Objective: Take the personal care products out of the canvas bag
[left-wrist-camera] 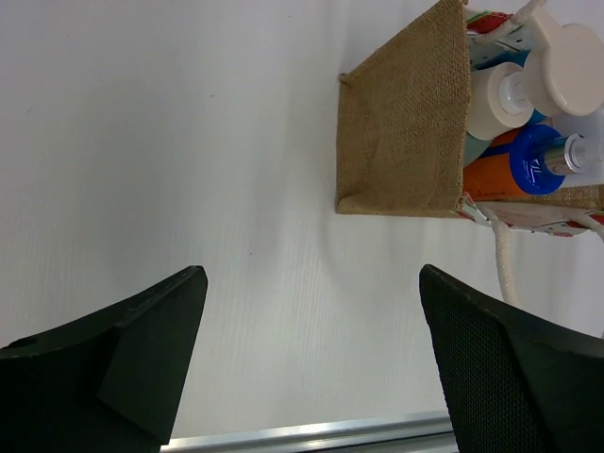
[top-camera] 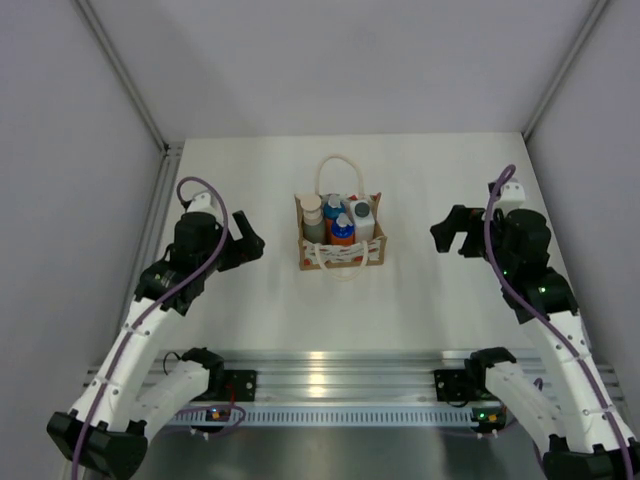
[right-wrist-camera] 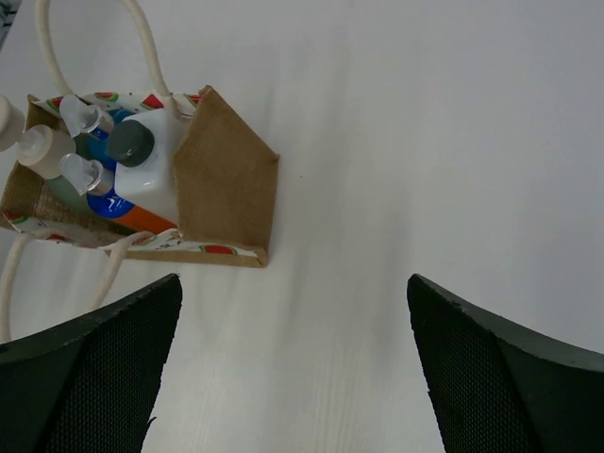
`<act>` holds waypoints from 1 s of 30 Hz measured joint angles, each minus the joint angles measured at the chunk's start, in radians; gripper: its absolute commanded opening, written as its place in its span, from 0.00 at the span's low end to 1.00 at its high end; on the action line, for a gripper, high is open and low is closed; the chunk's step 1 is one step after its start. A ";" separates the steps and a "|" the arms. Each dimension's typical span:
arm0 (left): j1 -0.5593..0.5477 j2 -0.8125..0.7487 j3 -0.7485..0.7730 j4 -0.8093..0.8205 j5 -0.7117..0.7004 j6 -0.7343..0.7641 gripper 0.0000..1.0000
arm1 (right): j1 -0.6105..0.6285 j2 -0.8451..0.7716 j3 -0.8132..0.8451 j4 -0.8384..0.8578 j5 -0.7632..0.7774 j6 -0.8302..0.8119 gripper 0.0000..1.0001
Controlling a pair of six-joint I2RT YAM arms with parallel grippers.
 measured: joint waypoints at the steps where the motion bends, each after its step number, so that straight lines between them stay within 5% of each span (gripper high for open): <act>1: 0.000 0.004 -0.004 0.007 0.011 -0.005 0.98 | 0.000 0.008 0.000 0.002 -0.003 0.000 0.99; 9: 0.000 0.042 -0.047 0.068 0.100 -0.042 0.98 | 0.016 0.040 -0.025 0.123 -0.154 0.027 0.99; 13: 0.000 0.059 -0.049 0.077 0.127 -0.050 0.98 | 0.122 0.115 -0.031 0.222 -0.206 0.034 1.00; 18: 0.000 0.062 -0.049 0.093 0.141 -0.050 0.98 | 0.354 0.293 0.014 0.293 -0.160 -0.021 0.99; 30: -0.001 0.062 -0.100 0.108 0.147 -0.042 0.98 | 0.579 0.599 0.154 0.462 0.026 -0.193 0.90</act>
